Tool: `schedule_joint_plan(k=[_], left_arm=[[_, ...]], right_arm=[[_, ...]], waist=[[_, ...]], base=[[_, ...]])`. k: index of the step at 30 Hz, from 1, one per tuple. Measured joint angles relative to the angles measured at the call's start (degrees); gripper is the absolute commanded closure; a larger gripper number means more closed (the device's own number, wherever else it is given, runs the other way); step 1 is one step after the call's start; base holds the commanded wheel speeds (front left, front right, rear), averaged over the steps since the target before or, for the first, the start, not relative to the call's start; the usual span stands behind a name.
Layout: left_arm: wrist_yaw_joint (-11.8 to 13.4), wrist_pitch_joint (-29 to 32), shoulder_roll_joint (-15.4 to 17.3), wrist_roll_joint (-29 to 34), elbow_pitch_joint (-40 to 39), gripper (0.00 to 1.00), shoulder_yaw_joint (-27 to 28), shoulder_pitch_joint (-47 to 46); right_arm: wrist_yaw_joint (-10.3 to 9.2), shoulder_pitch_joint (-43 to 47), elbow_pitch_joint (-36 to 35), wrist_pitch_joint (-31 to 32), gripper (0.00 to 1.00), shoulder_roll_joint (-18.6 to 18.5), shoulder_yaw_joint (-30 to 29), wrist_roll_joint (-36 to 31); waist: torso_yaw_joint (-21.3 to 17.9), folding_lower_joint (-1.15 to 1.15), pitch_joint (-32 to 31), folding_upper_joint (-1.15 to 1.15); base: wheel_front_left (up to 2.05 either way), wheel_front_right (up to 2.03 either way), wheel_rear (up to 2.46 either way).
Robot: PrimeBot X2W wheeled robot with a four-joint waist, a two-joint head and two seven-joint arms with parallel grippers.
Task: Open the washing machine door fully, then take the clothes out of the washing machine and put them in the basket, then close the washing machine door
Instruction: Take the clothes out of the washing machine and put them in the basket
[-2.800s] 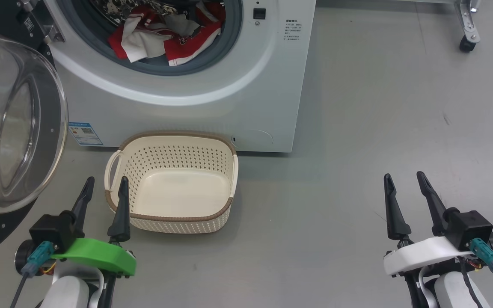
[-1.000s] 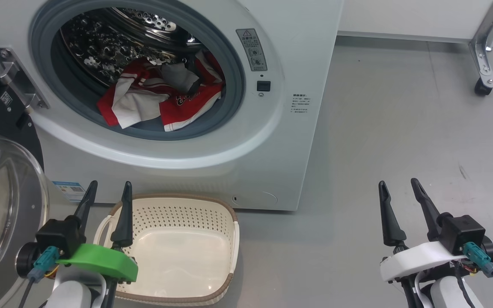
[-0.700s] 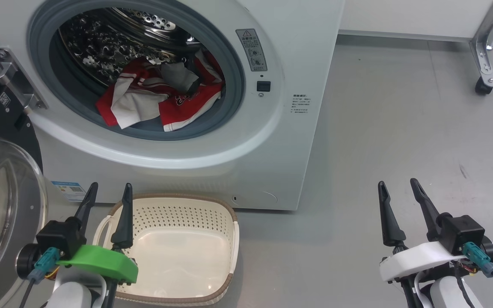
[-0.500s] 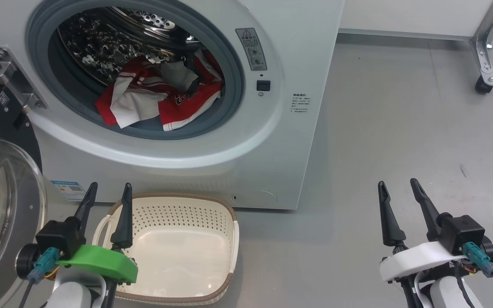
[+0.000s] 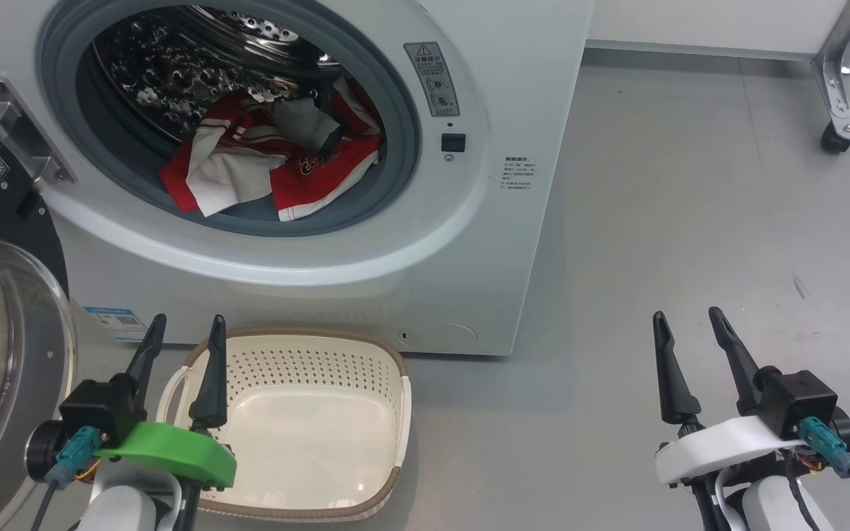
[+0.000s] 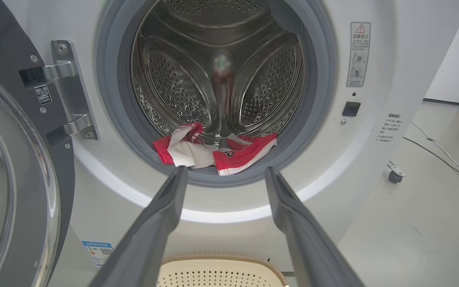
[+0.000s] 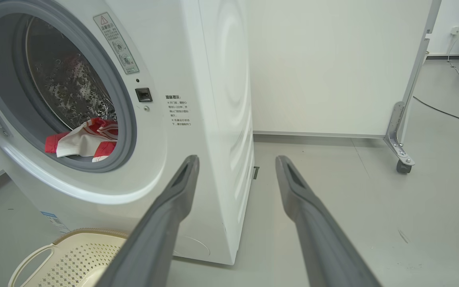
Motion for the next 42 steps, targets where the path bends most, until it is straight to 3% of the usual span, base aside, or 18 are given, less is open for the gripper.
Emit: schedule_joint_plan(k=[10, 21, 31, 42], left_arm=[[0.2, 0.0, 0.1, 0.3, -0.7, 0.0, 1.5, 0.0], [3.1, 0.0, 2.8, 1.9, -2.6, 0.0, 4.3, -1.0], [4.0, 2.7, 8.3, 4.1, -5.3, 0.0, 6.8, -8.7], [5.1, 10.7, 15.5, 6.3, -4.8, 0.0, 8.5, -20.1]], right_arm=[[0.01, 0.0, -0.6, 0.0, 0.0, 0.2, 0.6, 0.0], [0.01, -1.0, -2.4, 0.0, 0.0, 0.3, 1.3, 0.0], [0.01, -3.4, -3.4, 0.0, 0.0, 0.4, 3.0, 0.0], [0.01, -8.4, -4.4, 0.0, 0.0, 0.4, 5.3, 0.1]], waist=[[-0.7, 0.0, 1.8, 0.0], [-2.8, 0.0, 7.3, 0.0], [-6.3, 0.0, 14.4, 0.0], [-11.4, 0.0, 22.7, 0.0]], base=[[0.0, 0.0, 0.0], [0.0, 0.0, 0.0], [0.0, 0.0, 0.0], [0.0, 0.0, 0.0]])
